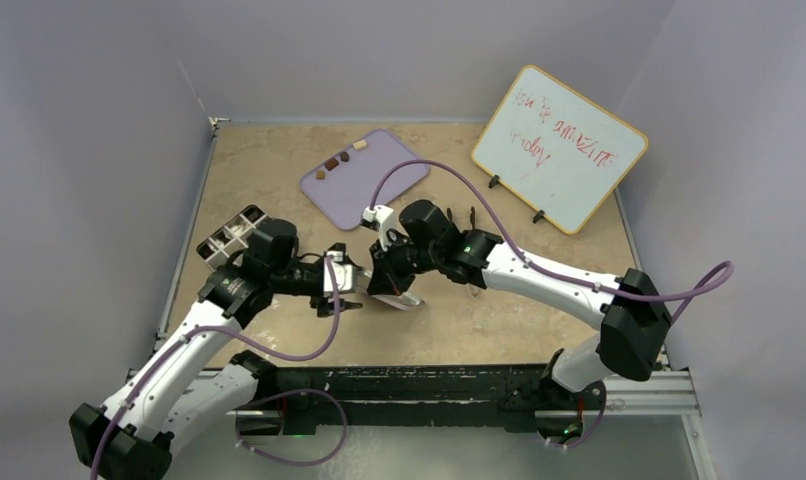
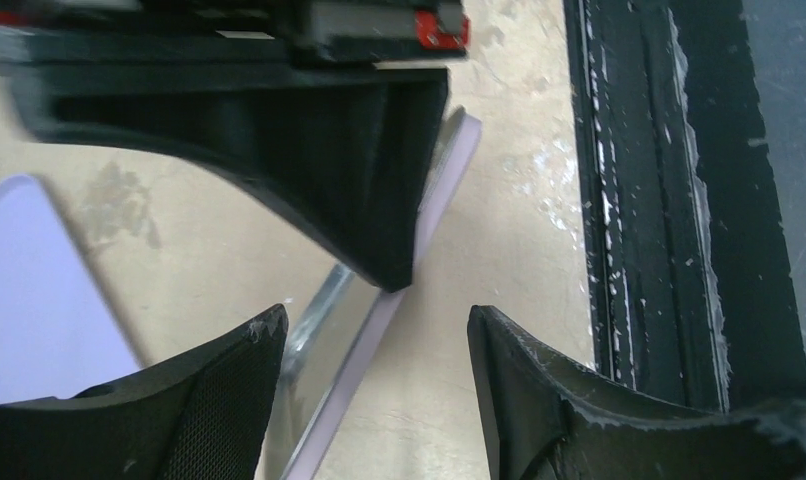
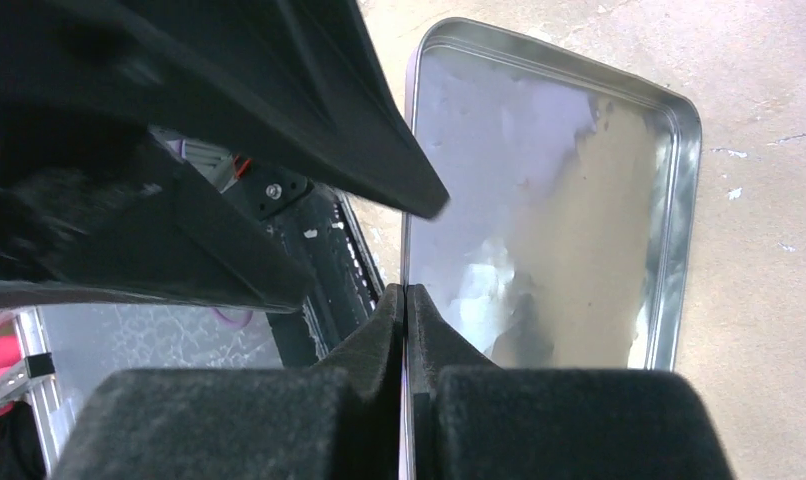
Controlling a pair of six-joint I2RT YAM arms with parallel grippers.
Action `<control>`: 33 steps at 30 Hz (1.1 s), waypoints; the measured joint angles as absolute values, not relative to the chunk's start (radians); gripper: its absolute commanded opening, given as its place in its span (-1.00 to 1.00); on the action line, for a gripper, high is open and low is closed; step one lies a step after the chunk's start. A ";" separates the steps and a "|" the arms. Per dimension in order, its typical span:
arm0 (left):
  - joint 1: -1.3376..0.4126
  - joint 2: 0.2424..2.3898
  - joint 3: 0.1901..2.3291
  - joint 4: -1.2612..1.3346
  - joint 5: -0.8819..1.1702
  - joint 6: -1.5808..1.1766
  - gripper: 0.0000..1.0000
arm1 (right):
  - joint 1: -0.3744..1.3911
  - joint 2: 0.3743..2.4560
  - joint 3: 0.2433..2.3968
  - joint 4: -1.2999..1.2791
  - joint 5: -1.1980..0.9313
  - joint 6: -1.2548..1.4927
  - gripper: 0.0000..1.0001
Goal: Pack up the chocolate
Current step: Pick up the box lid from the center of the board.
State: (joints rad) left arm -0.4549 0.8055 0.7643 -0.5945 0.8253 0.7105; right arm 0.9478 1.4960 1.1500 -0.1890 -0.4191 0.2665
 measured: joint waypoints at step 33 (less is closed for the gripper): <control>-0.563 0.899 0.752 -0.563 0.663 0.655 -0.74 | 0.928 1.433 1.150 -0.162 -0.418 0.305 -0.59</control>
State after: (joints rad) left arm -0.5632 0.8986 0.7521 -0.5632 0.6628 0.6552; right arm 0.9276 1.4326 1.1503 -0.1616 -0.4179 0.3050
